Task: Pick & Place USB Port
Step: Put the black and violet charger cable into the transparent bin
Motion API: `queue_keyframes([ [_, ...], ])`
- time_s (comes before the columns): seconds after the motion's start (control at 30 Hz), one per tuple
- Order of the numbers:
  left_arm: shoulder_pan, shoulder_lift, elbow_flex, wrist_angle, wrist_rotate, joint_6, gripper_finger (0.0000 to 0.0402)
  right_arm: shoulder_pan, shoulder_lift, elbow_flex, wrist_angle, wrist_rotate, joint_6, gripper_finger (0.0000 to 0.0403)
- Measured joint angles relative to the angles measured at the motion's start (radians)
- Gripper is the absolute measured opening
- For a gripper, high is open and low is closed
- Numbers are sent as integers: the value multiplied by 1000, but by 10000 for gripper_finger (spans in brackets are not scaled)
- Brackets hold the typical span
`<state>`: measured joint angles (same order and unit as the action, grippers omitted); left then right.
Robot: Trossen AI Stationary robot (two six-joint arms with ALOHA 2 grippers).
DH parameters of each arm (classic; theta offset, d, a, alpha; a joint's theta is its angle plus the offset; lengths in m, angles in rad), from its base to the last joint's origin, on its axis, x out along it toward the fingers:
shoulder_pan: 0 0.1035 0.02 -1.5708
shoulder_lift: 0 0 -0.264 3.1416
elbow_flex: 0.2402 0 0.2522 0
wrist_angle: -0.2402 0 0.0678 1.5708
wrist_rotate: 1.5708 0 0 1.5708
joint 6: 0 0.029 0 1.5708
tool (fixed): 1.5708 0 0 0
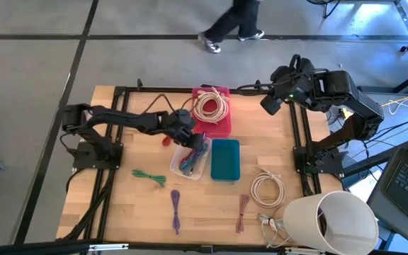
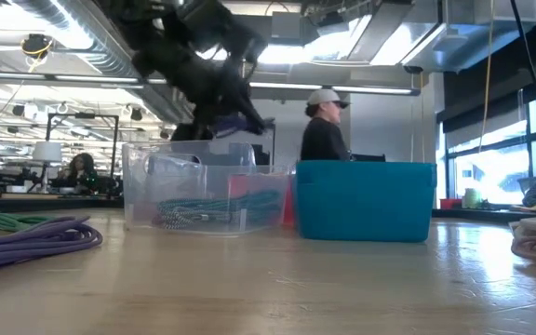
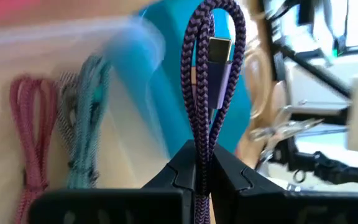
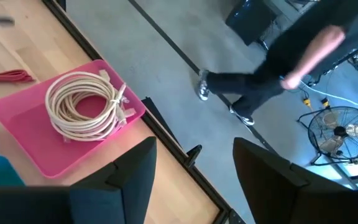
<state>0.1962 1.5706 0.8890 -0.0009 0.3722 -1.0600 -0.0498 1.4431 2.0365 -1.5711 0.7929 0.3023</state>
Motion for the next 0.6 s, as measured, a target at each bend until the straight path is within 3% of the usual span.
queue_keyframes([
  [0.2,-12,75,5,-9,2,6,13,0,-10,-1,0,-6,1,215],
  [0.37,-16,57,21,-78,-42,32,13,0,-19,-1,0,-7,4,215],
  [0.6,-32,-67,153,-493,-166,117,13,0,-28,-1,0,0,3,215],
])
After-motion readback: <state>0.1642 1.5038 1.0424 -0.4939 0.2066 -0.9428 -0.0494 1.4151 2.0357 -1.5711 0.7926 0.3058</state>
